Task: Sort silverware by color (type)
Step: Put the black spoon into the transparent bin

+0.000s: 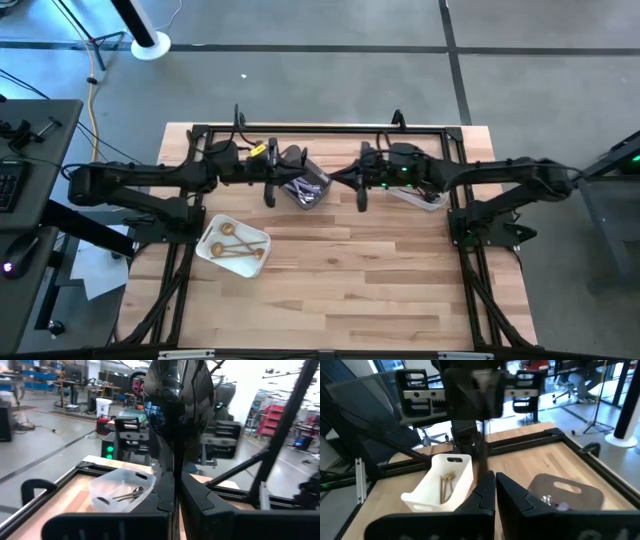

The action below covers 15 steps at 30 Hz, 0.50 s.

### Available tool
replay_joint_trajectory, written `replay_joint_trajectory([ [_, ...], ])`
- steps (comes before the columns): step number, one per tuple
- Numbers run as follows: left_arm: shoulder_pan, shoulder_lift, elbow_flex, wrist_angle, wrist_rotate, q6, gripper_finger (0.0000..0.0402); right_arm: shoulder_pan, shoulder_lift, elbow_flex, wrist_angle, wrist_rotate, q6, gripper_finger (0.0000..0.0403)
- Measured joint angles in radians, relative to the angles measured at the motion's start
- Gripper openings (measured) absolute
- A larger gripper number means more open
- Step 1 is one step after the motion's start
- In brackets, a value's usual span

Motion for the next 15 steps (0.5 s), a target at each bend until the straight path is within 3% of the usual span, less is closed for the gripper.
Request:
replay_joint_trajectory([
  [6,0.000,0.087,0.053,-0.005,-0.108,0.000,0.0001,-0.003,0.126,0.137,-0.133,0.001,0.005,0.0027],
  [9,0.000,0.116,0.075,-0.003,-0.169,0.006,0.0001,-0.003,0.168,0.189,-0.232,0.046,0.018,0.0075],
  [15,-0.004,0.173,0.116,-0.001,-0.258,0.006,0.0001,-0.002,0.203,0.217,-0.251,0.251,0.093,0.0187],
])
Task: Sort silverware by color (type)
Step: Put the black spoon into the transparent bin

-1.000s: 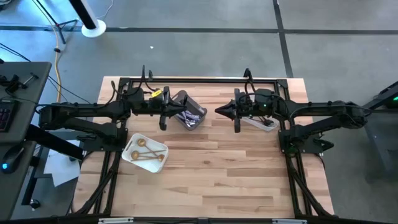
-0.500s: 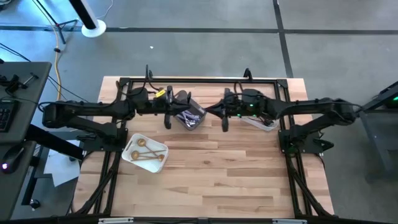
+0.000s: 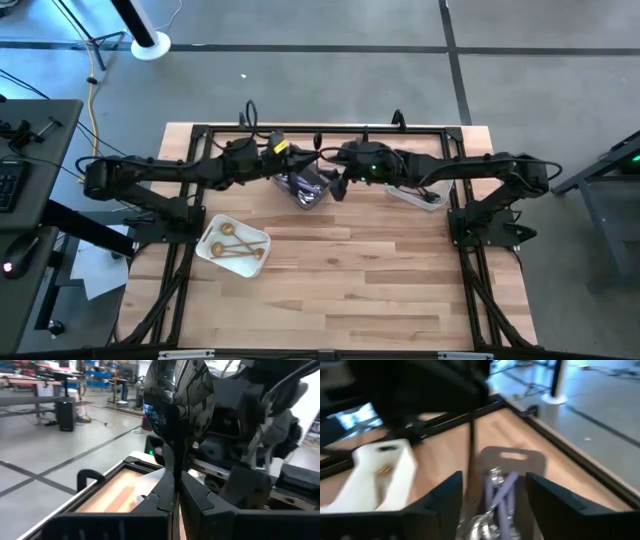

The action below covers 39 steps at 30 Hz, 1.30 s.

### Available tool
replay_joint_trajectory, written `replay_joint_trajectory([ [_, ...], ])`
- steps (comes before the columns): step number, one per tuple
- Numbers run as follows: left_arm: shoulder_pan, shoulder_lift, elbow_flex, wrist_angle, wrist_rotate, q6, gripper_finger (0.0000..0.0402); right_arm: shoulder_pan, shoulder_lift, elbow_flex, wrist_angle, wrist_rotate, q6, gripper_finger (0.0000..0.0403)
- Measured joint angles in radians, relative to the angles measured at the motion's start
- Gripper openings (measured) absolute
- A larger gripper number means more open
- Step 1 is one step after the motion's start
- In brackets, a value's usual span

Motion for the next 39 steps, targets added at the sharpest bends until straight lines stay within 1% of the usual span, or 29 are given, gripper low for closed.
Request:
replay_joint_trajectory([
  [2,0.000,0.013,0.012,0.001,-0.021,0.000,0.0001,0.000,0.000,0.000,0.002,0.055,0.013,0.0211],
  [5,0.000,0.029,0.024,0.000,-0.040,0.001,0.0001,0.000,0.000,0.000,0.029,0.075,0.013,0.0227],
  [8,0.000,0.041,0.030,0.012,-0.059,0.001,0.0001,0.000,0.001,0.000,0.062,0.044,0.019,0.0227],
  [11,-0.004,0.054,0.032,0.044,-0.067,-0.001,0.0001,0.000,0.005,0.000,0.073,0.044,0.015,0.0222],
  [16,-0.016,0.062,0.032,0.083,-0.078,-0.009,0.0001,-0.004,0.017,-0.001,0.068,0.097,0.012,0.0208],
  [20,-0.026,0.063,0.032,0.061,-0.091,0.025,0.0001,-0.010,0.020,-0.001,0.080,0.100,0.012,0.0190],
  [24,-0.025,0.063,0.032,0.065,-0.104,0.017,0.0001,-0.010,0.020,-0.001,0.085,0.101,0.012,0.0163],
  [36,-0.029,0.062,0.032,0.066,-0.107,-0.017,0.0001,-0.009,0.020,-0.001,0.112,0.074,0.030,0.0061],
  [39,-0.029,0.062,0.031,0.065,-0.107,-0.017,0.0001,-0.009,0.020,-0.001,0.111,0.059,0.036,0.0030],
])
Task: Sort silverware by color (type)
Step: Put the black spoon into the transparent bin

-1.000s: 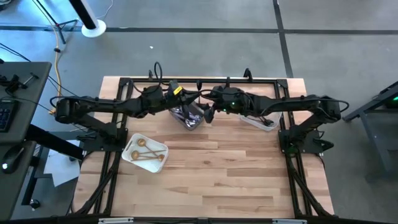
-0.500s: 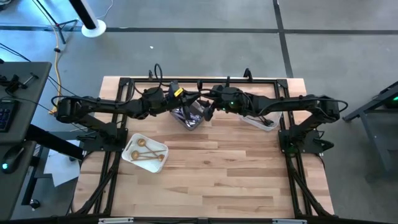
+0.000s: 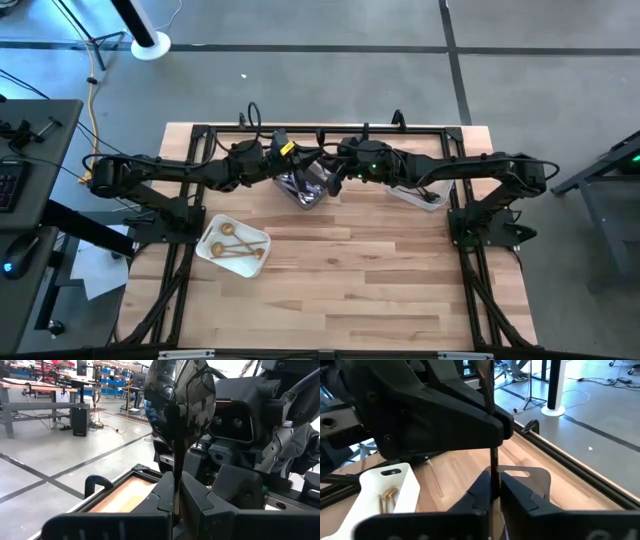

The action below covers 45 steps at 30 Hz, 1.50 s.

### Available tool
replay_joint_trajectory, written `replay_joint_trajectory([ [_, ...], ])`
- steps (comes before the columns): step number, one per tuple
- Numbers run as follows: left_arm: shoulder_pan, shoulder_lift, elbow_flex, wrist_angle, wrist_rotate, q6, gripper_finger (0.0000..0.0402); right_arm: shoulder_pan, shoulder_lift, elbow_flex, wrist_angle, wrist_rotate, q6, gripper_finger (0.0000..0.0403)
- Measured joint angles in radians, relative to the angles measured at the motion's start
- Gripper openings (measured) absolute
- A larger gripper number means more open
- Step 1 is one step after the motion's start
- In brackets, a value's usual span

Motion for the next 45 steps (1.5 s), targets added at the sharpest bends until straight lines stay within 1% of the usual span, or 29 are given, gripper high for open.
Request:
replay_joint_trajectory([
  [2,0.000,0.000,0.000,-0.001,0.000,0.000,0.0001,0.000,0.000,0.000,-0.001,-0.006,0.010,0.0011],
  [3,0.000,0.000,0.000,-0.002,0.000,0.000,0.0002,0.000,0.000,0.000,-0.002,-0.011,0.010,0.0007],
  [6,0.000,0.000,0.000,-0.002,0.001,0.000,0.0011,0.000,0.000,0.000,-0.002,-0.019,0.014,0.0010],
  [14,0.000,0.000,0.000,-0.003,0.006,-0.001,0.0045,-0.001,0.000,0.000,-0.006,-0.021,0.011,0.0002],
  [18,0.004,-0.024,0.000,-0.067,0.057,-0.009,0.0066,-0.004,-0.006,0.000,-0.033,-0.044,0.011,0.0001],
  [20,0.007,-0.058,-0.001,-0.157,0.079,-0.019,0.0076,-0.009,-0.021,-0.001,-0.067,-0.054,0.014,0.0001],
  [22,0.007,-0.101,-0.001,-0.243,0.081,-0.034,0.0083,-0.013,-0.041,-0.001,-0.107,-0.063,0.012,0.0001],
  [27,0.007,-0.224,-0.003,-0.473,0.081,-0.014,0.0088,-0.022,-0.116,-0.001,-0.281,-0.066,-0.025,0.0001],
  [28,0.007,-0.252,-0.015,-0.493,0.081,-0.010,0.0088,-0.025,-0.139,-0.001,-0.329,-0.068,-0.033,0.0001],
  [30,0.007,-0.308,-0.056,-0.479,0.082,-0.013,0.0086,-0.025,-0.187,-0.008,-0.409,-0.073,-0.048,0.0000],
  [32,0.007,-0.373,-0.120,-0.453,0.093,-0.037,0.0084,-0.026,-0.251,-0.049,-0.447,-0.079,-0.048,0.0000],
  [33,0.007,-0.405,-0.157,-0.414,0.095,-0.050,0.0083,-0.026,-0.287,-0.079,-0.451,-0.088,-0.041,0.0000],
  [36,0.004,-0.498,-0.279,-0.291,0.102,-0.127,0.0079,-0.024,-0.407,-0.206,-0.402,-0.107,0.007,0.0000],
  [38,0.000,-0.547,-0.350,-0.204,0.114,-0.177,0.0078,-0.016,-0.484,-0.308,-0.313,-0.126,0.048,0.0000],
  [40,-0.005,-0.583,-0.398,-0.118,0.133,-0.199,0.0078,-0.010,-0.546,-0.408,-0.179,-0.181,0.085,0.0000],
  [42,-0.008,-0.599,-0.422,-0.057,0.148,-0.200,0.0078,-0.007,-0.586,-0.496,0.000,-0.260,0.111,0.0000],
  [45,-0.008,-0.595,-0.411,-0.042,0.191,-0.173,0.0078,0.000,-0.599,-0.579,0.240,-0.340,0.126,0.0000],
])
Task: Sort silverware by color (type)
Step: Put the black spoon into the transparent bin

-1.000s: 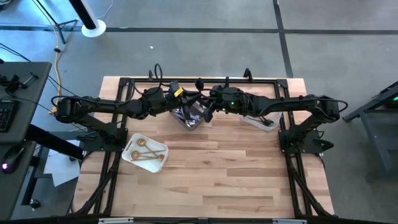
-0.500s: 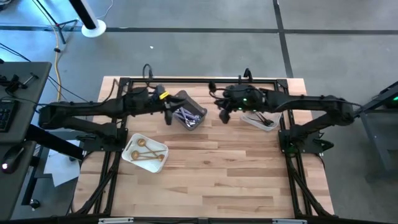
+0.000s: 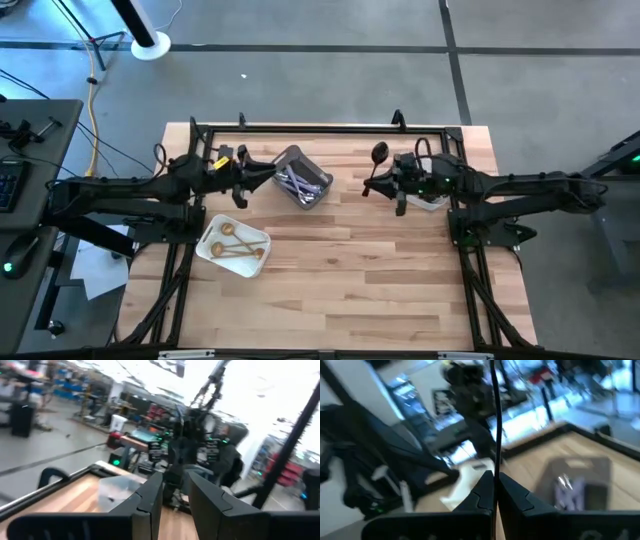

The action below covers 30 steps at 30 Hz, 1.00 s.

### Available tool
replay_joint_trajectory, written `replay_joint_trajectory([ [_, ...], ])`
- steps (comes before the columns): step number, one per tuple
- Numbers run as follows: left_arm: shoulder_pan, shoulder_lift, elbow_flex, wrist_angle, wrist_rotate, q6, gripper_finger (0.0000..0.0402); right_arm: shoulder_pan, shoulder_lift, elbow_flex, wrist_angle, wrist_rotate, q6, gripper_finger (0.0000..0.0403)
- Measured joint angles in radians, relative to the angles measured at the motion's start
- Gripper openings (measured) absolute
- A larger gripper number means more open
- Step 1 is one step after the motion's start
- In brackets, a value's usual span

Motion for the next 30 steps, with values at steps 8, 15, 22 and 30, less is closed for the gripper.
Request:
replay_joint_trajectory([
  [8,-0.001,0.076,0.100,-0.055,0.095,0.083,0.0070,0.005,0.060,0.080,0.034,-0.060,-0.097,0.0000],
  [15,0.000,0.084,0.107,-0.083,0.095,0.097,0.0005,0.004,0.088,0.135,0.015,-0.087,-0.175,0.0000],
  [22,0.000,0.081,0.107,-0.084,0.091,0.095,0.0002,0.003,0.088,0.135,0.003,-0.087,-0.176,0.0000],
  [30,0.000,0.081,0.107,-0.085,0.090,0.095,0.0000,0.003,0.088,0.135,0.003,-0.087,-0.176,0.0000],
])
